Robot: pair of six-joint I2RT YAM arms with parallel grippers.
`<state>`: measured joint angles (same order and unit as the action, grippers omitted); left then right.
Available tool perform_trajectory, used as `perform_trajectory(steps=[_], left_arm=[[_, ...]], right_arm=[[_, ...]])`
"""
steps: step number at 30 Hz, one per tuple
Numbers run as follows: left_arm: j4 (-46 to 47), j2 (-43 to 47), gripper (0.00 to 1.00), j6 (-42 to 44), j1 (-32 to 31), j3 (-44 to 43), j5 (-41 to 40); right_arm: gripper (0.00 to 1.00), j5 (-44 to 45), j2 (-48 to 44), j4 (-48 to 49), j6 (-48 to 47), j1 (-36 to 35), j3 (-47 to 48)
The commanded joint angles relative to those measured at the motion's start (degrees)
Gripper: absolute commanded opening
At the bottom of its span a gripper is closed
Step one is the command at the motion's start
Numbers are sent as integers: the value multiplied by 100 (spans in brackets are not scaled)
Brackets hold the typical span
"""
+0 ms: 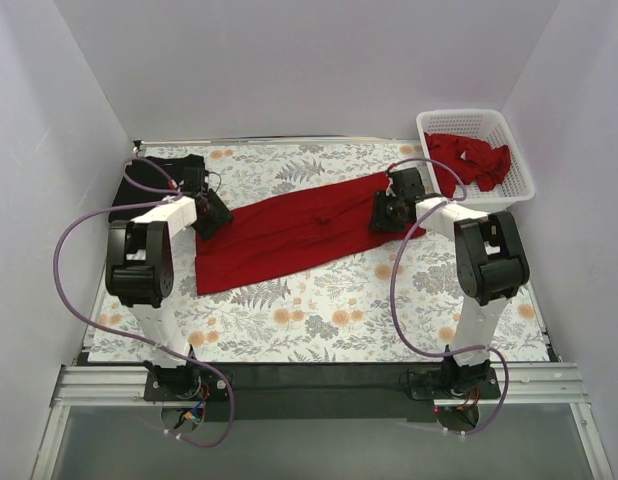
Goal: Fold and stack the t-shirts
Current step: Fold the tshirt
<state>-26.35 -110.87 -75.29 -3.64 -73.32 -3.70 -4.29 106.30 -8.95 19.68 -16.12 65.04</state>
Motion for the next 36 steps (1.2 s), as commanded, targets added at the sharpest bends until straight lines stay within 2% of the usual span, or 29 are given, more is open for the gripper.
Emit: perform_trajectory(steps=[1, 3, 4, 5, 7, 8, 9, 11, 14, 18, 20, 22, 25, 27, 30, 36], left_arm=[[-767, 336, 52, -469, 135, 1335, 607], [-749, 977, 52, -722, 144, 1766, 791], [-697, 1258, 52, -837, 144, 2247, 905], [-661, 1530, 52, -960, 144, 2478, 1333], [-608, 2383, 53, -1330, 83, 2944, 1626], [-608, 2629, 55, -1435, -83, 3303, 1810], [-600, 3110, 57, -1523, -215, 3454, 1873], [-652, 3439, 62, -1699, -619, 3727, 2066], [-924, 4019, 63, -1823, -858, 3869, 2014], [-1381, 4644, 64, -1560, -858, 3510, 1067], [-1548, 4627, 64, -1306, -849, 3334, 206], [-1610, 4487, 61, -1191, -849, 3123, -181], [-1514, 4153, 56, -1120, -840, 3104, -323], [-1321, 4012, 51, -1076, -840, 3183, -333], [-1206, 3828, 47, -1014, -840, 3263, -333], [-1162, 3739, 47, -891, -840, 3228, -236]], right_arm=[[44, 280, 731, -133, -938, 205, 737], [44, 210, 1058, -370, -1089, 381, 1518], [44, 201, 1364, -449, -1211, 425, 1773], [45, 166, 1532, -563, -1291, 478, 2367], [45, 113, 2005, -730, -1545, 513, 3003], [45, 87, 2148, -818, -1633, 522, 3572], [45, 43, 2262, -967, -1695, 513, 3839], [45, -141, 2465, -1073, -1766, 513, 4261], [46, -440, 2159, -1162, -1731, 470, 4141], [46, -730, 1176, -1162, -1766, 233, 3211], [46, -739, 499, -1083, -1696, -65, 2437], [45, -836, -64, -1021, -1556, -320, 1710], [45, -880, -557, -837, -1423, -865, 1101], [45, -819, -645, -828, -1362, -1121, 792], [44, -732, -567, -819, -1230, -1121, 730], [41, -722, 485, -819, -1414, -937, 1546]])
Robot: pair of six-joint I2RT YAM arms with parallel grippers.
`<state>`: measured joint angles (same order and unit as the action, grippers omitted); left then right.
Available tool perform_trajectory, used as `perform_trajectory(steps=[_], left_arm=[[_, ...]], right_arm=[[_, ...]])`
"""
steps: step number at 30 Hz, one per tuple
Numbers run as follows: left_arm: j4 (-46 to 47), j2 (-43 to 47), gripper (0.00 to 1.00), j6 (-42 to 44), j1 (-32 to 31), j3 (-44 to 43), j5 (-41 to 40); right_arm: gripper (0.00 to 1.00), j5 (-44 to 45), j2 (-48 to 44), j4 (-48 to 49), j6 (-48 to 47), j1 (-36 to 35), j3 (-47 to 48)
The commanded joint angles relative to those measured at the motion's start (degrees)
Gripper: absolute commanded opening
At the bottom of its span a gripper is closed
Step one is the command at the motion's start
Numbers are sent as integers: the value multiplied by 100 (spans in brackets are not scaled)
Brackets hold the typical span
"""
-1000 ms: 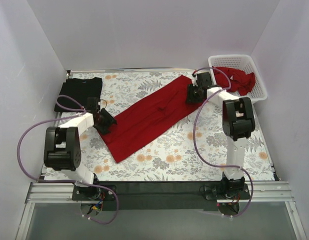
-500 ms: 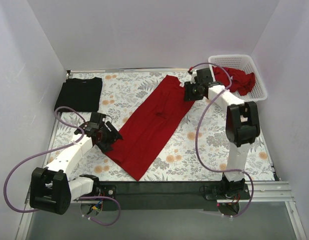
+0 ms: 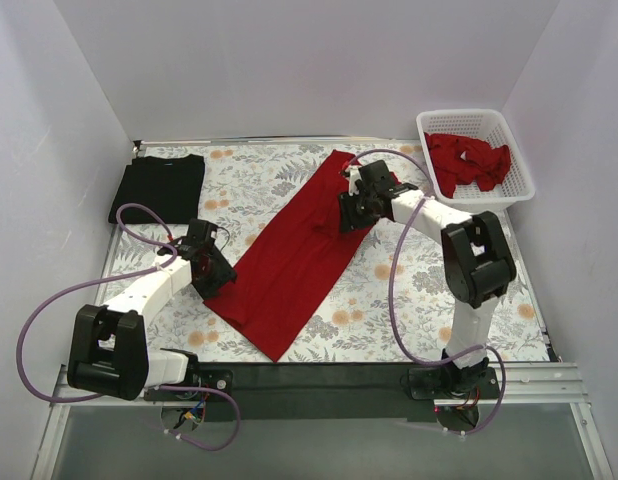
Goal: Fold and stack the t-shirts
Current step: Fold the tshirt
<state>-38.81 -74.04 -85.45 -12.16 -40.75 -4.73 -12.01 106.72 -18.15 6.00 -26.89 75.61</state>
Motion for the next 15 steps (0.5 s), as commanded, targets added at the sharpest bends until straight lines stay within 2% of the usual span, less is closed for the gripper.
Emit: perform_trajectory(steps=[1, 9, 15], left_arm=[[49, 39, 49, 151, 12, -64, -133], [-232, 56, 53, 178, 21, -363, -265], [-171, 135, 59, 143, 56, -206, -301]], right_arm=[[41, 58, 577, 101, -72, 175, 594], [40, 234, 1763, 101, -82, 624, 1429], [41, 340, 1871, 40, -230, 905, 2018]])
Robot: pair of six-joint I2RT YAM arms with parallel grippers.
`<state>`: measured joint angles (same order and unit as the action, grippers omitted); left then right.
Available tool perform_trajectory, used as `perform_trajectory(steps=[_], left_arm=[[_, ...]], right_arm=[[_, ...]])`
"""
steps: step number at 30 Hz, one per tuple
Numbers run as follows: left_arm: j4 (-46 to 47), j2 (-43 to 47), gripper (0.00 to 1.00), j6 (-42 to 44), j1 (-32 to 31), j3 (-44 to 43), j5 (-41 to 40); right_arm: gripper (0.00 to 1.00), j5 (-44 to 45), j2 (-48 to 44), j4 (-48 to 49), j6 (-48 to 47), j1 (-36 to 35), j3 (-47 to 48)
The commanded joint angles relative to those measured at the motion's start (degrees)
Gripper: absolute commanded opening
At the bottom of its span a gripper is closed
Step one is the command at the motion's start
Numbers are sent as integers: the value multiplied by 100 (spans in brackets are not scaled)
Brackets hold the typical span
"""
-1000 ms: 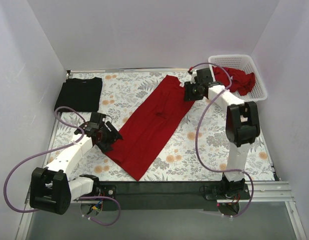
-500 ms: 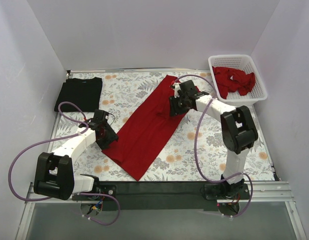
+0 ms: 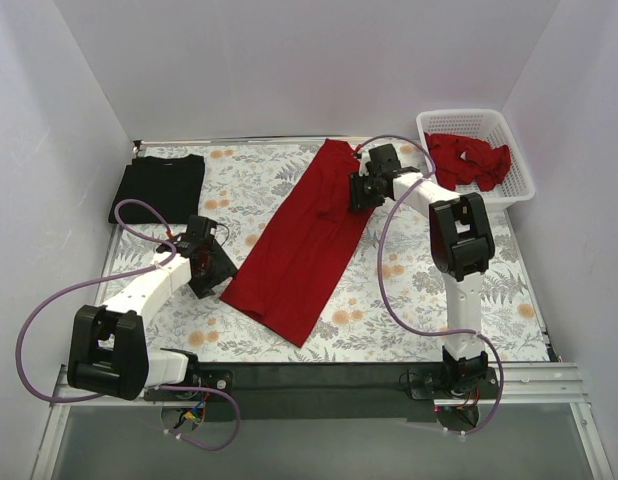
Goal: Fold and stack the t-shirts
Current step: Fold the tshirt
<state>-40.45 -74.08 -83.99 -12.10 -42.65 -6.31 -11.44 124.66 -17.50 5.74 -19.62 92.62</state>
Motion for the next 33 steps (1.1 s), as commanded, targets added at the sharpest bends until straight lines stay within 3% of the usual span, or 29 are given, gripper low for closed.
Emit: perform_trajectory(steps=[1, 5, 9, 17, 25, 33], left_arm=[[-25, 140, 59, -21, 41, 11, -56], [-16, 184, 61, -39, 41, 204, 137], [-7, 140, 61, 128, 41, 310, 253], [89, -202, 61, 242, 32, 267, 103], [160, -642, 61, 295, -3, 152, -72], [256, -879, 54, 330, -38, 152, -81]], right_arm=[[41, 231, 6, -52, -222, 169, 336], [43, 230, -757, -52, -336, -50, -259], [52, 300, -1793, -105, -407, -490, -1181], [58, 792, -3219, -587, -556, -2281, -2485], [58, 925, -3396, -834, -925, -4197, -2784], [58, 503, -2904, -887, -1145, -4928, -2600]])
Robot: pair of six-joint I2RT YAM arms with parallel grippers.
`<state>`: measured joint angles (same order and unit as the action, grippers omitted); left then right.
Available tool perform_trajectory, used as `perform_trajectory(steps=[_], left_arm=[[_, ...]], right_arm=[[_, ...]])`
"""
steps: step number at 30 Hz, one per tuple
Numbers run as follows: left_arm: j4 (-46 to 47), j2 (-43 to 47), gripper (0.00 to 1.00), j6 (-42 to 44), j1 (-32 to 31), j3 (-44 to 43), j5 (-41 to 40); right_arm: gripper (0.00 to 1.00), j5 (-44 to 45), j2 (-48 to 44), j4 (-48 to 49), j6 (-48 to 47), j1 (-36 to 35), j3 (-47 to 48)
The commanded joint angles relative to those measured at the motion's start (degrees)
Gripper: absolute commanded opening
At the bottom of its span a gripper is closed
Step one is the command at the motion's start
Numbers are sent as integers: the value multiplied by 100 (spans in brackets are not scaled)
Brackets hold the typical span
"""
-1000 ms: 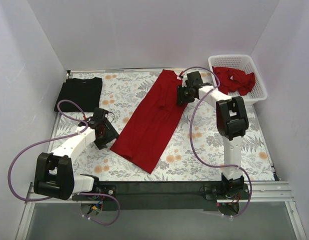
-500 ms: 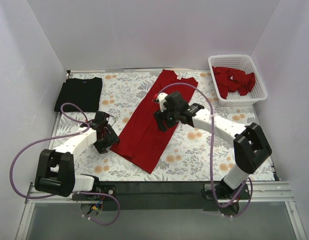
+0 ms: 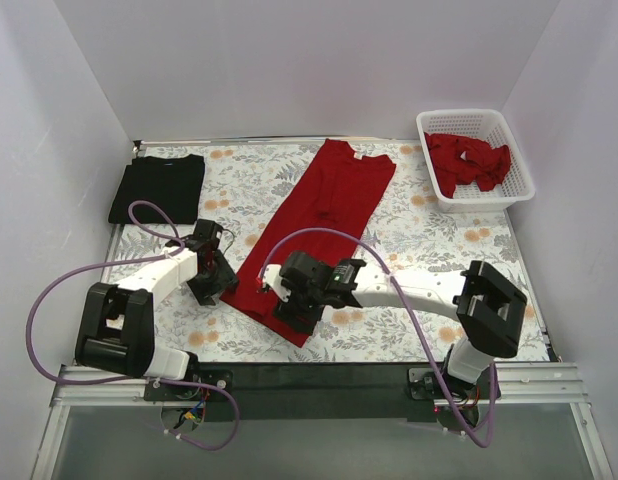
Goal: Fold and stack the t-shirts
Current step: Fold the tshirt
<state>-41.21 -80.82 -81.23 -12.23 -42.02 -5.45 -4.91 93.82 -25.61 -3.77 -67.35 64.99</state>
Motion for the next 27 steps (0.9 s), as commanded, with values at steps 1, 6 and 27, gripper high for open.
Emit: perform_trajectory(steps=[1, 6, 27], left_arm=[[350, -250, 53, 63, -25, 89, -149], [421, -373, 47, 81, -51, 115, -35], [491, -619, 41, 134, -60, 115, 27]], right_arm=[[58, -125, 241, -120, -203, -251, 163], [58, -19, 602, -261, -273, -498, 180], [28, 1044, 1270, -621, -300, -990, 234]])
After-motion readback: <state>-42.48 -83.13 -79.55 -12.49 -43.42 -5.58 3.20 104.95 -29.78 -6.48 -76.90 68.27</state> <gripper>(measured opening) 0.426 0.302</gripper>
